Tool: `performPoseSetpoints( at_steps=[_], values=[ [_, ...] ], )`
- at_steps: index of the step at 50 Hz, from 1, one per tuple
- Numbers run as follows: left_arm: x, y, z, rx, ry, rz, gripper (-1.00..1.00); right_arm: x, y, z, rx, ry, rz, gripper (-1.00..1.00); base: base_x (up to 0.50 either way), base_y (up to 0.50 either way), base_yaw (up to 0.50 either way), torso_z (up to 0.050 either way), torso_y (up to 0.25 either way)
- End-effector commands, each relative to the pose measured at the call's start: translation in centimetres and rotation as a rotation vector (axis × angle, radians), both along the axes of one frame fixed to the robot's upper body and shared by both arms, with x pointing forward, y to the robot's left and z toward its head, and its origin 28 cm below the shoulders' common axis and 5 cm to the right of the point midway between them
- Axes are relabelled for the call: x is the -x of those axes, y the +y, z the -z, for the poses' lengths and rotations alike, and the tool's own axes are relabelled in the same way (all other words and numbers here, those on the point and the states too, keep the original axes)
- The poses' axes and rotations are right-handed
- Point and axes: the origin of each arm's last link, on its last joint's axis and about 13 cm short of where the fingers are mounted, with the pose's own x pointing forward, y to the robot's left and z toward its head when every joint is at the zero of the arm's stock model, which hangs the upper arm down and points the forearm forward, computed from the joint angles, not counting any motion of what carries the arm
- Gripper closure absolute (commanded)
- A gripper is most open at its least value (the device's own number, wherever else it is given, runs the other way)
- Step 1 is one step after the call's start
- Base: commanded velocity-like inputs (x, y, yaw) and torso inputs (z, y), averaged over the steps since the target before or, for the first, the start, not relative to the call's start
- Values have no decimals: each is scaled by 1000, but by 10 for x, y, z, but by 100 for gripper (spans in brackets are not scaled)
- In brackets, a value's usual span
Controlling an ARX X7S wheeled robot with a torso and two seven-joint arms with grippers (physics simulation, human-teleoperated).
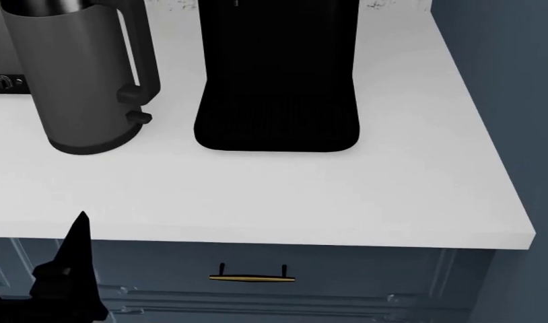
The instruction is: Press the button to open the lid of the electric kettle.
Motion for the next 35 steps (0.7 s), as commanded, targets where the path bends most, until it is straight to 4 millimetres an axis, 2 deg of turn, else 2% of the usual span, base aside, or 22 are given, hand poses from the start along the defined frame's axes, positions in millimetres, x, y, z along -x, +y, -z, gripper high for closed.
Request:
performPoseSetpoints(
  at_steps=[1, 7, 35],
  values=[
    [1, 0, -10, -55, 5, -12, -100, 0, 0, 0, 3, 0, -10, -100, 0, 0, 0, 0, 0],
    [1, 0, -18, -89, -1, -13, -100, 0, 0, 0, 3, -26, -4, -100, 159, 0, 0, 0, 0],
    [5, -5, -29, -92, 1, -1, -100, 0, 0, 0, 11, -12, -42, -100, 499, 0, 0, 0, 0]
  ],
)
